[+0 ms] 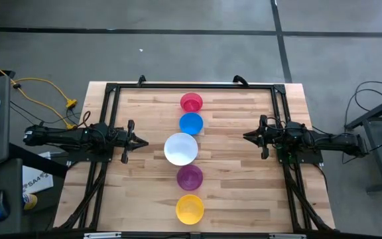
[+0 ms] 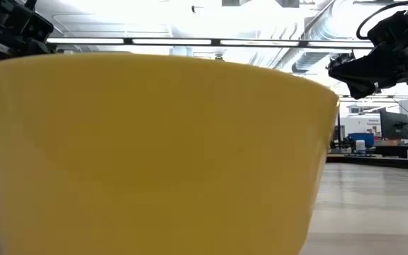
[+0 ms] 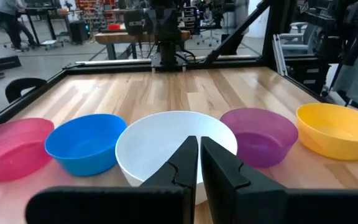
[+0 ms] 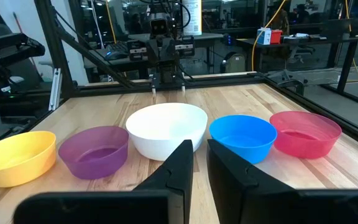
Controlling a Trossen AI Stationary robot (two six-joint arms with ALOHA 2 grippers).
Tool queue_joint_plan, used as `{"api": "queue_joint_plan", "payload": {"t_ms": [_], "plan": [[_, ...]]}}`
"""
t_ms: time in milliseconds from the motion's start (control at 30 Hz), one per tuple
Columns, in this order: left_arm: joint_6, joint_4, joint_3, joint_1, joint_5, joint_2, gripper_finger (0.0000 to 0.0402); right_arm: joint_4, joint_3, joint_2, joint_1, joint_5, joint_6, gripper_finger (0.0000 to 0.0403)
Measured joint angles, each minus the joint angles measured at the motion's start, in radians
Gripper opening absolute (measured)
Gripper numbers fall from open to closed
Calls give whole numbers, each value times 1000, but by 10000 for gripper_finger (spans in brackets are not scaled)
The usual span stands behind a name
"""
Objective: Nest bowls inside each other
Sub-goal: Stack the red bowl on the white bowl
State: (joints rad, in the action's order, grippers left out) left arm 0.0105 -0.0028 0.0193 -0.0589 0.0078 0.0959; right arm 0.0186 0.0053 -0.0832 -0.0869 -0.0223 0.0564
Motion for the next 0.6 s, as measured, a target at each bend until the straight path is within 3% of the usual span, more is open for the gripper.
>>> {"api": "queue_joint_plan", "payload": {"t_ms": [600], "plan": [[-23, -17, 18, 0, -1, 0, 19, 0, 0, 0, 0, 0, 0, 39]]}}
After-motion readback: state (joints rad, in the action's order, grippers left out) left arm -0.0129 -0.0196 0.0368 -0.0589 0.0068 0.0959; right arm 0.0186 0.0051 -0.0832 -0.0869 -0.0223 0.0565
